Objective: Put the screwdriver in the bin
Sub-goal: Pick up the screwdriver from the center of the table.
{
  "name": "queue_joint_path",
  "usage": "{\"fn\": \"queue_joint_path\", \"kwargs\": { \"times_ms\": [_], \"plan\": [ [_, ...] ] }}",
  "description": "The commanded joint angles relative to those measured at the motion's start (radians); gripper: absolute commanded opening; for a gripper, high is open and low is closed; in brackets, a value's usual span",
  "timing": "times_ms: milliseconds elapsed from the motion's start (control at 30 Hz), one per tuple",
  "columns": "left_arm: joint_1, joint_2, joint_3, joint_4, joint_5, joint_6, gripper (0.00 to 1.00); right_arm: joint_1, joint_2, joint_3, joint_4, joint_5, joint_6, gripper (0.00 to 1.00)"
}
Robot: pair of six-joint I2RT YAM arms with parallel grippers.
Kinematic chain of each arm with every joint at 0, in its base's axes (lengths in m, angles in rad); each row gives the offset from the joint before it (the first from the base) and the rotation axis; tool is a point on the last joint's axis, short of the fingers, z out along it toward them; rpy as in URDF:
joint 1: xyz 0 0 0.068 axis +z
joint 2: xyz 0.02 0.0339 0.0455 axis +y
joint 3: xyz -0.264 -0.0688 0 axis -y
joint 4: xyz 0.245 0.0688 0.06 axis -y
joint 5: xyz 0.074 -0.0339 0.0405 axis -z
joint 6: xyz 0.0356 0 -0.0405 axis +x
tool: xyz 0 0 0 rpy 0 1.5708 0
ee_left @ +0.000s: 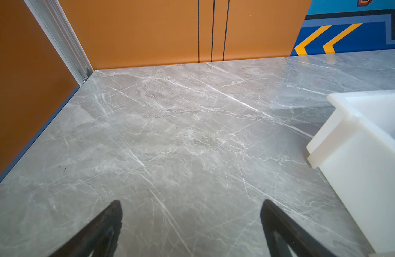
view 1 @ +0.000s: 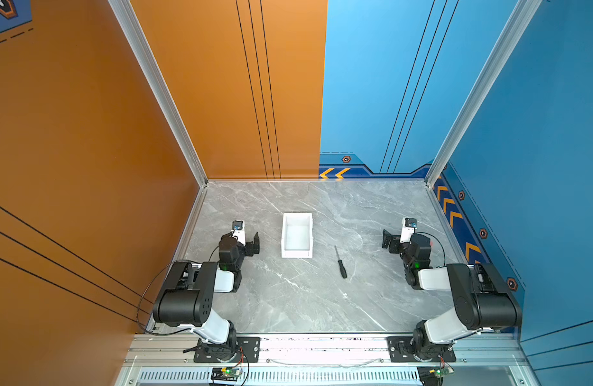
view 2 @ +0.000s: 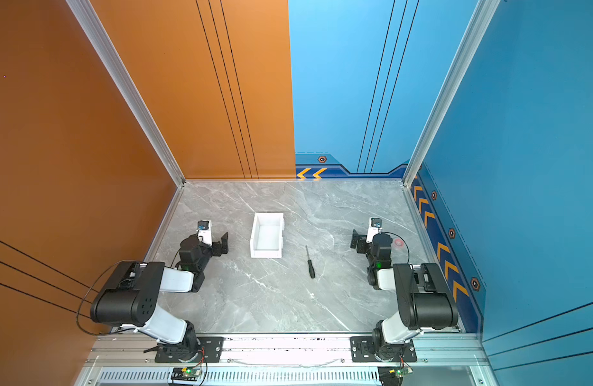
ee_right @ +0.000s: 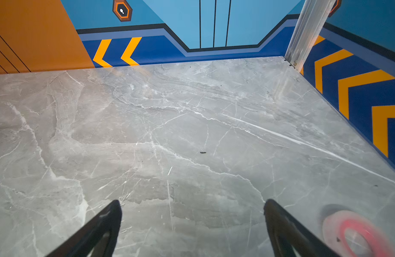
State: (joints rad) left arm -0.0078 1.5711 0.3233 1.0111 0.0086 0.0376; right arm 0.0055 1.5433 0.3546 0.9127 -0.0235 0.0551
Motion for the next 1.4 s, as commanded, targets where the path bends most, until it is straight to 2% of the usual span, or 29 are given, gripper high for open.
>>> {"fn": "queue_joint_path", "kwargs": {
  "times_ms": [0, 900, 1233, 1367],
  "plan": [
    [-0.006, -0.003, 0.019, -0.008, 0.017, 0.015, 0.98, -0.006, 0.005, 0.007, 0.021, -0.002, -0.012, 1.00],
    [-0.006, -0.003, 0.026, -0.021, 0.019, 0.018, 0.98, -0.006, 0.005, 0.007, 0.021, -0.001, -0.011, 1.00],
    [-0.003, -0.010, 0.024, -0.025, 0.036, 0.016, 0.98, 0.004, 0.005, 0.021, -0.008, 0.101, 0.014, 1.00],
    [-0.009, -0.088, 0.024, -0.093, 0.054, 0.029, 0.98, 0.001, -0.002, 0.022, -0.011, 0.123, 0.025, 1.00]
  ]
}}
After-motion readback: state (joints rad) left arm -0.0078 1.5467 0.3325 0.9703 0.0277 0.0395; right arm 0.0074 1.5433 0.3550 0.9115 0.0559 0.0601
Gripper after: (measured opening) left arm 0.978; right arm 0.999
